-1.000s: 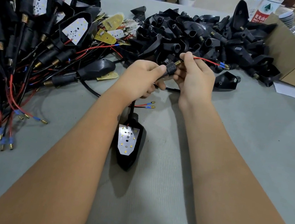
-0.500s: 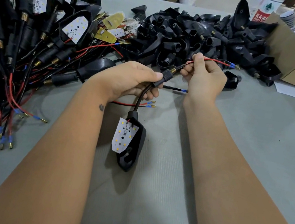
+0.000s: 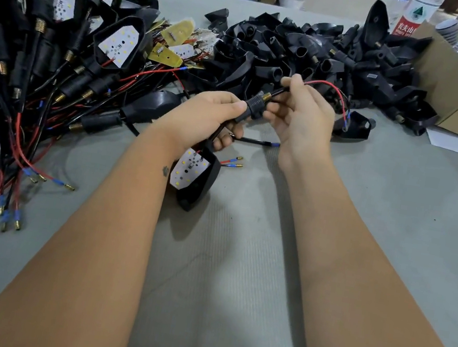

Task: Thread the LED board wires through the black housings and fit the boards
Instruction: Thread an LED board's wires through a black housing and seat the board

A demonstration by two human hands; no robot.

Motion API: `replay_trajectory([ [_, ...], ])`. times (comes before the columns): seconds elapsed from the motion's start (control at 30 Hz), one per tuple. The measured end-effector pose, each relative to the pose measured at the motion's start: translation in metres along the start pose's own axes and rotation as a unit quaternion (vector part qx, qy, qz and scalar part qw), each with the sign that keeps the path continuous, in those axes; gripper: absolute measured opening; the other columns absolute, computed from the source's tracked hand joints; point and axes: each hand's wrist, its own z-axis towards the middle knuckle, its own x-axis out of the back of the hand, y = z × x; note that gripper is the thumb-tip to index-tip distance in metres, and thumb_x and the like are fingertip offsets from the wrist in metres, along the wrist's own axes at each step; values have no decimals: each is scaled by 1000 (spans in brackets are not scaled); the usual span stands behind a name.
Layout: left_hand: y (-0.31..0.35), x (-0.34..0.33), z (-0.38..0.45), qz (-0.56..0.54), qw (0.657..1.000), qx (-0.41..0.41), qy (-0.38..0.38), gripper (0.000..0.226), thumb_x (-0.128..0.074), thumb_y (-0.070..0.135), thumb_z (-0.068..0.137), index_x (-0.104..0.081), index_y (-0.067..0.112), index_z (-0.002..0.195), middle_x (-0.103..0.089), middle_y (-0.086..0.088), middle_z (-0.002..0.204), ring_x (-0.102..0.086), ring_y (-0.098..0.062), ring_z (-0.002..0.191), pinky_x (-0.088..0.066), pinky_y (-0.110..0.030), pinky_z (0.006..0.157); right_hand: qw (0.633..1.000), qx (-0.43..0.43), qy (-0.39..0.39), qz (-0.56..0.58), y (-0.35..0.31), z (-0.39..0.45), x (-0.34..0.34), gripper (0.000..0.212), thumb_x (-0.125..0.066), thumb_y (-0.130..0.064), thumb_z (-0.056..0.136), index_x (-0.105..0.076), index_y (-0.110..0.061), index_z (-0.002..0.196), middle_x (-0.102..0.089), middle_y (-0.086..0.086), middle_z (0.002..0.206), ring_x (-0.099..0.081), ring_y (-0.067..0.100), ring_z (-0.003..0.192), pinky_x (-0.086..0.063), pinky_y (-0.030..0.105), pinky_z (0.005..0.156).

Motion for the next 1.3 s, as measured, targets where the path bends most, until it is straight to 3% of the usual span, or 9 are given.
replay_trajectory([
  [0.17,0,-2,0,9,1000,-1,-3,27,-44,24,104,-62,14,87,-62,2,64,-52,-8,47,-40,-17,43,998,17,-9,-58,2,-1,1,26,-56,-14,98,-65,-6,75,-56,3,62,-53,7,49,-49,19,52],
  [0.4,0,1,-1,-34,998,9,-49,31,-37,21,106,-61,7,92,-67,-2,67,-63,-12,59,-50,-18,53,998,52,43,1,2,-1,0,24,-54,-11,99,-62,-1,78,-57,-3,55,-56,5,49,-54,22,59],
  [0.73,-2,5,0,-84,992,46,-81,23,-41,9,99,-57,2,84,-66,-6,68,-61,-17,60,-55,-23,61,990,65,112,56,-2,6,7,23,-52,-10,100,-58,-4,79,-54,5,70,-52,9,53,-51,21,54],
  [0.97,-1,6,6,10,999,33,-18,23,-45,27,87,-59,12,78,-66,-10,71,-63,-24,60,-52,-28,57,1000,-15,-6,27,-7,2,2,16,-58,-11,96,-56,-7,81,-52,6,69,-50,11,51,-47,21,49],
  [1.1,-1,4,8,-14,999,32,4,49,-30,42,99,-58,6,83,-66,-11,66,-64,-27,55,-53,-30,60,989,-41,-110,-88,-5,-9,-8,16,-62,-13,93,-58,-11,78,-54,4,65,-46,11,49,-39,20,45],
  [1.17,-5,3,8,4,999,-11,37,69,-20,57,99,-60,2,96,-68,-12,71,-65,-25,61,-54,-28,71,981,-53,-154,-107,-3,-15,-13,8,-63,-10,92,-60,-5,87,-52,8,67,-44,13,49,-37,21,44],
  [1.2,-6,3,8,1,998,-22,60,72,-17,61,99,-59,3,97,-69,-12,73,-64,-24,64,-52,-34,80,978,-61,-169,-109,-2,-18,-14,9,-64,-9,90,-60,-2,95,-51,9,69,-43,13,50,-38,23,43],
  [1.3,-5,-1,12,-29,990,-29,133,62,-14,61,100,-53,17,82,-66,2,65,-55,-16,67,-38,-40,83,972,-69,-189,-123,0,-21,-16,25,-70,-5,85,-57,-4,106,-51,8,74,-42,13,51,-38,24,45],
])
